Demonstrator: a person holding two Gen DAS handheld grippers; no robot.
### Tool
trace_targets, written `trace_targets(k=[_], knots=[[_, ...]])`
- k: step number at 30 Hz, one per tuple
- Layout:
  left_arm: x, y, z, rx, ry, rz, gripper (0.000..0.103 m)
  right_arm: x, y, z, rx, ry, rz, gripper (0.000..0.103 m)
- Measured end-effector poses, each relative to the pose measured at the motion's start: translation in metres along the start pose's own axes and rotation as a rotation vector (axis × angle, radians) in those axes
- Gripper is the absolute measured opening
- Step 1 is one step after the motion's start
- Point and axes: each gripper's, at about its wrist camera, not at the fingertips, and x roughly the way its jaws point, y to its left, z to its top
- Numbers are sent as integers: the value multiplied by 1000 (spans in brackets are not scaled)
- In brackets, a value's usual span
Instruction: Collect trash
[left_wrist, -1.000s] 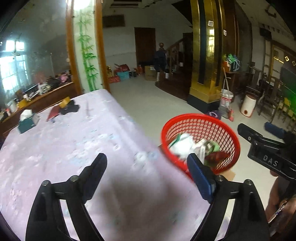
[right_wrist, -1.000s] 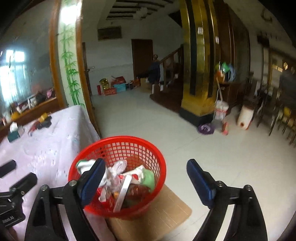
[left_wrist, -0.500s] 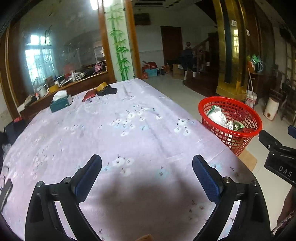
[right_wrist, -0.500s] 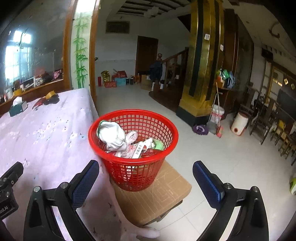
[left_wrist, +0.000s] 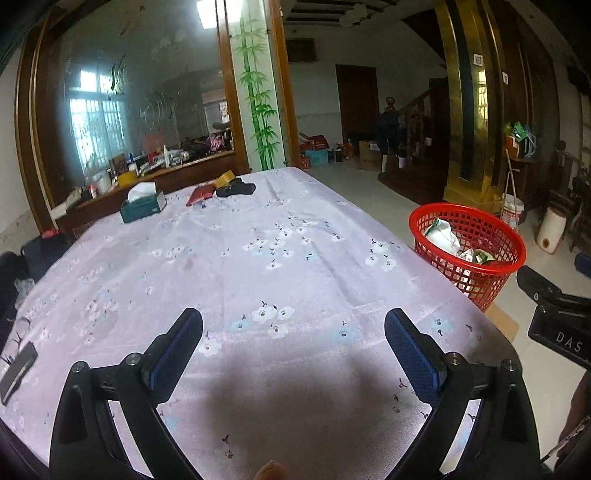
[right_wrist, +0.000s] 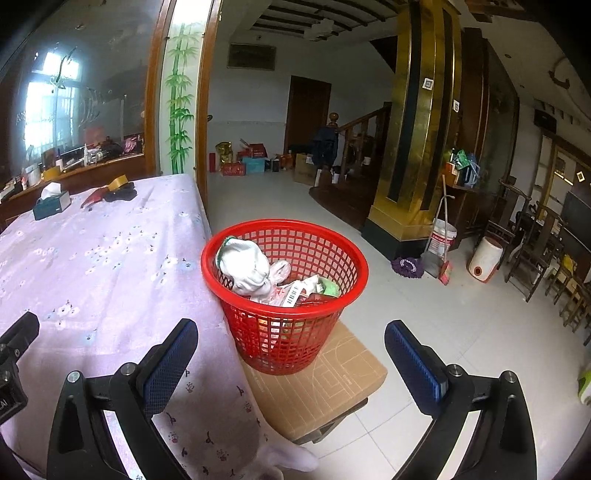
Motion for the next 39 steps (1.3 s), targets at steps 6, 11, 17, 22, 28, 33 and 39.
trace_targets(k=[6,11,17,22,28,33,39], knots=[[0,-18,-3,78,-12,68,98,4,0,1,5,8,0,102],[1,-17,-4,77,-1,75,98,4,0,2,3,6,-2,102],[-1,-13,-6,68,-13,91,98,3,0,2,2,5,-5,102],[-1,-12,-6,68,-5,91,98,3,3,2,-5,7,0,102],[0,-12,-6,59,6,77,98,3,4,3,-5,9,0,102],[1,-12,-7,59,11,71,99,4,4,3,-5,10,-1,102],[0,-11,-7,55,13,63,99,4,5,2,-6,12,0,102]])
